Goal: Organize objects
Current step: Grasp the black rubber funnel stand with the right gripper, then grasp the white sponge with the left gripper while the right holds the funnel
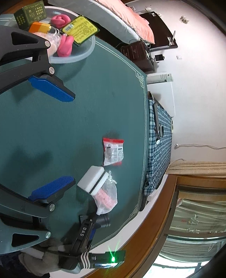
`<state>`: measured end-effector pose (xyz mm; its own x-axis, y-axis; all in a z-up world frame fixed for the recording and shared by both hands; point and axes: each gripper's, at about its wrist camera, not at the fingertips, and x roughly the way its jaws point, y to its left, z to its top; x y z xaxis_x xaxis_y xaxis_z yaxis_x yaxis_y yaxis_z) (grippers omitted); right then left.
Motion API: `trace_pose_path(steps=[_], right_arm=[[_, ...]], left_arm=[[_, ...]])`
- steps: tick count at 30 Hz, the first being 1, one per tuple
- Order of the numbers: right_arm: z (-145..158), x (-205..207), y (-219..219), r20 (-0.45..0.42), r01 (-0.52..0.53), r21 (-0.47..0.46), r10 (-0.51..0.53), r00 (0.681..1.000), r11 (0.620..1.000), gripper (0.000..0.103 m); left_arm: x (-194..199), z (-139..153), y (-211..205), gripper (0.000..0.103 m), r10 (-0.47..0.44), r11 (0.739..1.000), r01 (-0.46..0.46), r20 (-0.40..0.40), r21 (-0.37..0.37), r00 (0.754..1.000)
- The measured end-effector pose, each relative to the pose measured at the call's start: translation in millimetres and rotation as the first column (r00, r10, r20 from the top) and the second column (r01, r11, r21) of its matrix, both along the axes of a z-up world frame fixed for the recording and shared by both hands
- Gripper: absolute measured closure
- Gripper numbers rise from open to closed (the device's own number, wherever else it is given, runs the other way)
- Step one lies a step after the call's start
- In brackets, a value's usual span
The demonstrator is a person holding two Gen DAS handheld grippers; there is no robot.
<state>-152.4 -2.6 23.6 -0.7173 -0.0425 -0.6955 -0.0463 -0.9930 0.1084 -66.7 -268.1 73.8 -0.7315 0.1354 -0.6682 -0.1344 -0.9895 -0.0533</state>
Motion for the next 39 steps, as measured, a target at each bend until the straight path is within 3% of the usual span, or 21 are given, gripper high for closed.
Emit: trace_pose_path(steps=[19,25,30,39], right_arm=[[-4,57,40,-0.012,0.073,-0.081,-0.075,0.997,0.994,0.044],[-4,57,38,-0.015,0.077,-0.056,-0.078,0.997,0.995,0.044],[-4,57,37,-0.016,0.076,-0.058,-0.077,0.997,0.995,0.044],[-4,57,36,-0.016,0.076,-0.061,-0.077,0.997,0.995,0.044]], left_arm=[[-42,-14,60,0.010,-0.114,0.993,0.114,0.046,0.002,0.992],[-60,-20,71,0.010,-0.116,0.993,0.115,0.064,0.011,0.991],[-72,-27,70,0.010,-0.090,0.996,0.090,0.084,0.002,0.992],[-57,-30,44,0.005,-0.055,0.998,0.055,0.092,0.004,0.994]])
